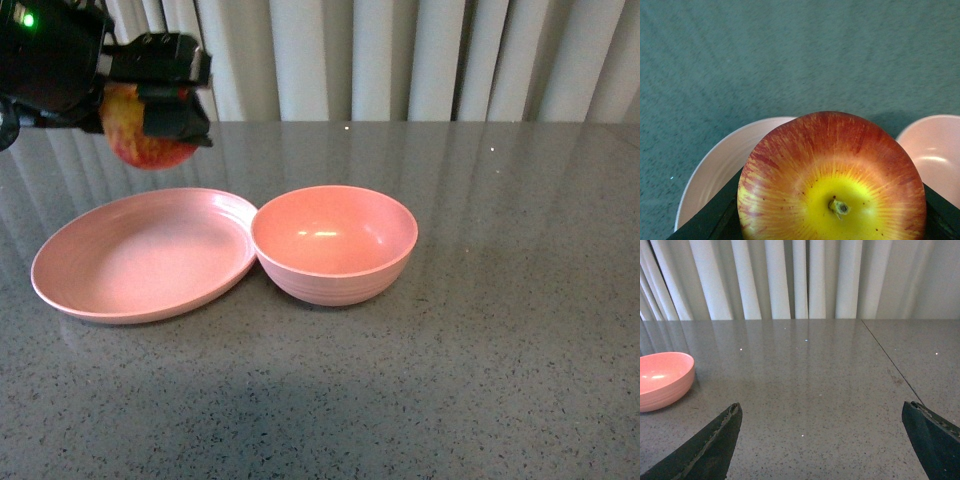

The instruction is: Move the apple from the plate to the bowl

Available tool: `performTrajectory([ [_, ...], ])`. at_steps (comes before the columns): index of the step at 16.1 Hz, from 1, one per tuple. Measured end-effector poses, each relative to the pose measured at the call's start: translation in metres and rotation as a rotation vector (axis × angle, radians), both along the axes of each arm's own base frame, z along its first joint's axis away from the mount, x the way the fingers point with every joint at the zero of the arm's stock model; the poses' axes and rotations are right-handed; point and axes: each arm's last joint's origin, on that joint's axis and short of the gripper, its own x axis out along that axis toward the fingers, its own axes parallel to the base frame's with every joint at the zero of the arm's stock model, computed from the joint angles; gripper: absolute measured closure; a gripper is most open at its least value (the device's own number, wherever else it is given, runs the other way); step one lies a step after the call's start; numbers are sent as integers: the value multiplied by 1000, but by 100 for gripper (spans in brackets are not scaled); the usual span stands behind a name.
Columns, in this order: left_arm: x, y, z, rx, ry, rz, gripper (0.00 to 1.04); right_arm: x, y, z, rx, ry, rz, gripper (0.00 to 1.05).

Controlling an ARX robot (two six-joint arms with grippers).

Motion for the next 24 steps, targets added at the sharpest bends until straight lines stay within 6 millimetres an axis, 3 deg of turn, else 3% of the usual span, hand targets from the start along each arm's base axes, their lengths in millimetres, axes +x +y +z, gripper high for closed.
performTrajectory([
  [4,-16,-54,18,-22,-42,-150,35,0,0,0,0,0,0,7],
  [10,-12,-101,-24,-21,76,-221,35,0,0,0,0,0,0,7],
  [16,0,-109,-48,-24,148,-188,35,0,0,0,0,0,0,7],
  [24,10,-111,-55,-45,194,-173,35,0,0,0,0,0,0,7],
])
